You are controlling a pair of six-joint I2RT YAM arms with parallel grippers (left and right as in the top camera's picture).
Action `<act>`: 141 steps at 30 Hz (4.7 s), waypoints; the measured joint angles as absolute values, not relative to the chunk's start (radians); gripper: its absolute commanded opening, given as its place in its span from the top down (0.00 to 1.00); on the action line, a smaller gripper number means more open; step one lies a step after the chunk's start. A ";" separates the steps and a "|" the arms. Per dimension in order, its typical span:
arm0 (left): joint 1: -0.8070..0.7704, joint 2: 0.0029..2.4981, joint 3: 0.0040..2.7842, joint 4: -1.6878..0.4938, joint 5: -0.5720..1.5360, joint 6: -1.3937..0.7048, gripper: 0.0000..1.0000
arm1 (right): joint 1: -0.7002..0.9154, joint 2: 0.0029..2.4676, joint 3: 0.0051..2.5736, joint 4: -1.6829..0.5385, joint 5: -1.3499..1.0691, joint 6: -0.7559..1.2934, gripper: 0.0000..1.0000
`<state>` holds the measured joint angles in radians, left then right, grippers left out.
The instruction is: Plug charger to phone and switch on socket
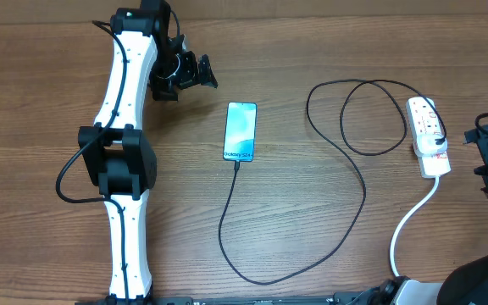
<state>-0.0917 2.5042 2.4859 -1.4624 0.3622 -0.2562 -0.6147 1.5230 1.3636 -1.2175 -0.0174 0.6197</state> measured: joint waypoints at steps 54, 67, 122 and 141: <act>-0.092 2.504 2.486 -1.462 0.362 -0.256 0.00 | -0.615 1.747 1.350 -1.038 0.001 0.585 0.00; -0.092 2.504 2.486 -1.462 0.362 -0.256 0.00 | -0.617 1.804 1.349 -1.021 -0.046 0.509 0.00; -0.092 2.504 2.486 -1.462 0.362 -0.256 0.00 | -0.668 1.806 1.184 -0.846 -0.074 0.569 0.00; -0.092 2.504 2.486 -1.462 0.362 -0.256 0.00 | -0.669 1.805 1.106 -0.750 -0.101 0.569 0.00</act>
